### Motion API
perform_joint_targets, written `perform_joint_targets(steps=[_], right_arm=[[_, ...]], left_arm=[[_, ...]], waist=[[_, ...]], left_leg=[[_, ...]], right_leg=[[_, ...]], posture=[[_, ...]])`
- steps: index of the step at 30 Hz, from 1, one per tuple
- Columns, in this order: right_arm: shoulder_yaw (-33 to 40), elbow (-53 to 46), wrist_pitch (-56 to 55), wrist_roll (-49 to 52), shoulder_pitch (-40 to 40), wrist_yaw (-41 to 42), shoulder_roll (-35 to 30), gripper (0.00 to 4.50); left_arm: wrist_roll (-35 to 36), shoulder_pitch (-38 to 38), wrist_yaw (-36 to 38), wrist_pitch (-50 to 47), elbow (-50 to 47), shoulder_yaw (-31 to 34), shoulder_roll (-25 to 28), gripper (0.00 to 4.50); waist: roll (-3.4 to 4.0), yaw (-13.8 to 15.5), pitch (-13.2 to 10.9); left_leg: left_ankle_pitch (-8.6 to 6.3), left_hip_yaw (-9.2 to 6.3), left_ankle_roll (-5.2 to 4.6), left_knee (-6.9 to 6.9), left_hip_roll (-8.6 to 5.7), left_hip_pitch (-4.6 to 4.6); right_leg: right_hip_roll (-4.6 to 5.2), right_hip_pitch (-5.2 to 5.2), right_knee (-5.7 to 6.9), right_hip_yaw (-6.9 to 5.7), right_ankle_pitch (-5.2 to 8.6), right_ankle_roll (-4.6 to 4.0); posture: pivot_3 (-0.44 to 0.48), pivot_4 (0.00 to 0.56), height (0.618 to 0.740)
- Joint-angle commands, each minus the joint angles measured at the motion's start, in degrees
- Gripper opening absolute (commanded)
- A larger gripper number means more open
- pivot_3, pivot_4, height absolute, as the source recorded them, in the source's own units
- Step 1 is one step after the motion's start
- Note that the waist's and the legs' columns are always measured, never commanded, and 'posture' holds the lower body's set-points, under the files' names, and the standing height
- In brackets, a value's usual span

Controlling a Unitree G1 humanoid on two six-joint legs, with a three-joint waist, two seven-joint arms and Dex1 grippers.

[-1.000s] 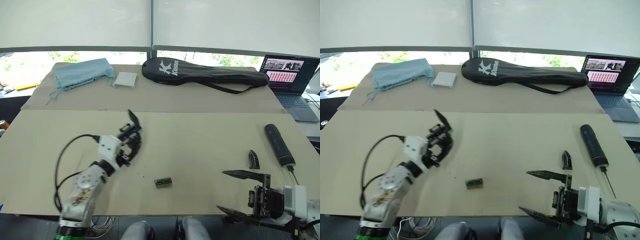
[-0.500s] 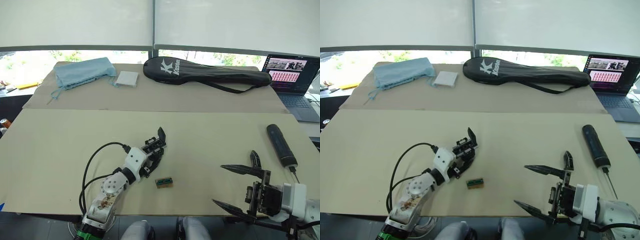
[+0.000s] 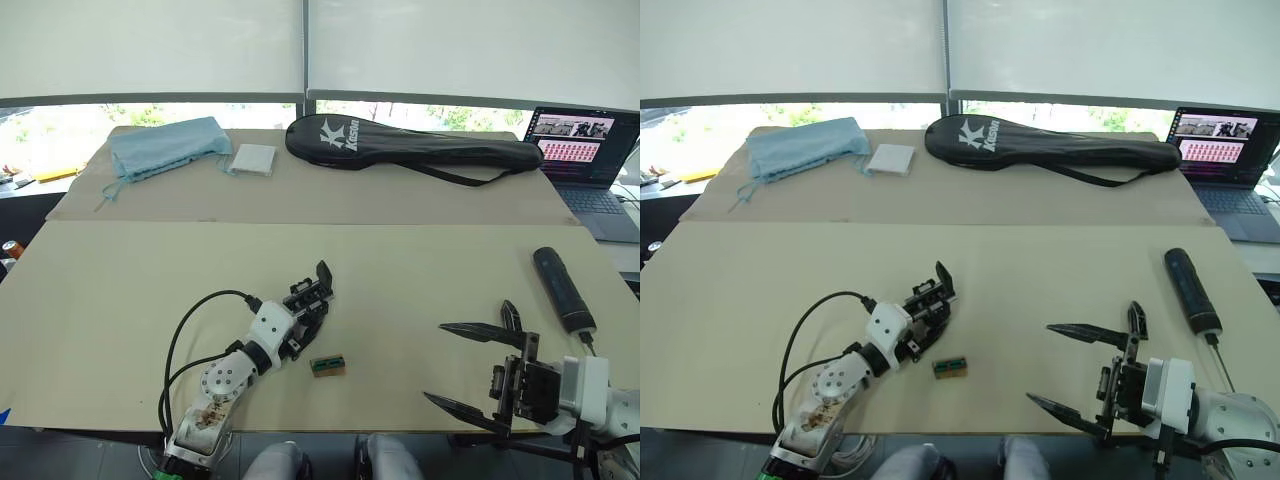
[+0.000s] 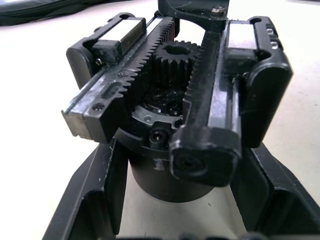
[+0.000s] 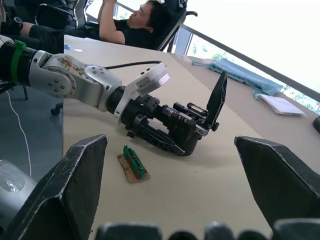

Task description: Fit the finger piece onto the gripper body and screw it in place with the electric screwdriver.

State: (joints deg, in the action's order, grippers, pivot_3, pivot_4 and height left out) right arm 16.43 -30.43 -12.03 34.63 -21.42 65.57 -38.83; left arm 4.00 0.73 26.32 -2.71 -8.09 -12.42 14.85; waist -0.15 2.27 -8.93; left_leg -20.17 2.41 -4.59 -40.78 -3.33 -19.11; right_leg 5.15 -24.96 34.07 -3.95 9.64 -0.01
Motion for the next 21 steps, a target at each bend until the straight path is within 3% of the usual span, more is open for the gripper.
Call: perform_joint_targets(steps=[1,6,12,16,21], right_arm=[[1.1,-2.2,0.4,1.1,0.3,-0.5,-0.6,4.5],[0.9,-1.9,0.3,0.9,0.6,-0.5,-0.4,4.5],[0.2,-2.4,0.5,0.5,0.6,-1.2,-0.2,4.5],[-0.1,-2.8,0.9,0.6,0.6,-1.6,-0.3,4.5],[0.1,-3.1,1.5,0.9,0.9,-1.8,-0.6,4.5]], left_arm=[[0.5,1.8,1.3,-1.0,0.3,-0.2,0.7,4.47],[3.0,2.3,4.0,-1.7,0.4,2.3,3.0,4.47],[9.1,1.2,12.2,-2.3,2.9,5.9,8.1,4.47],[13.3,-2.3,24.0,1.8,9.0,8.3,14.0,4.47],[17.9,-10.5,39.7,5.4,18.6,8.4,17.4,4.47]], waist=[[0.06,0.0,0.1],[0.13,-0.1,0.1],[0.21,-0.2,0.2],[0.24,-0.3,0.2],[0.25,-0.2,0.2]], left_leg=[[0.0,0.0,-0.01,0.0,0.0,0.0],[0.0,0.0,-0.08,0.0,0.02,0.0],[0.02,0.0,-0.12,0.01,0.04,0.01],[0.03,0.0,-0.11,0.01,0.05,0.01],[0.05,0.0,-0.1,-0.02,0.04,-0.02]], right_leg=[[0.0,0.0,0.0,0.0,0.0,0.0],[0.0,0.0,0.01,0.0,0.0,0.0],[-0.02,-0.05,0.04,0.0,0.01,-0.03],[-0.03,-0.07,0.08,-0.02,0.02,-0.06],[-0.05,-0.09,0.08,-0.06,0.0,-0.09]], posture=[[0.0,0.15,0.74],[0.0,0.15,0.74],[0.0,0.15,0.74],[0.0,0.15,0.74],[0.0,0.15,0.74]])
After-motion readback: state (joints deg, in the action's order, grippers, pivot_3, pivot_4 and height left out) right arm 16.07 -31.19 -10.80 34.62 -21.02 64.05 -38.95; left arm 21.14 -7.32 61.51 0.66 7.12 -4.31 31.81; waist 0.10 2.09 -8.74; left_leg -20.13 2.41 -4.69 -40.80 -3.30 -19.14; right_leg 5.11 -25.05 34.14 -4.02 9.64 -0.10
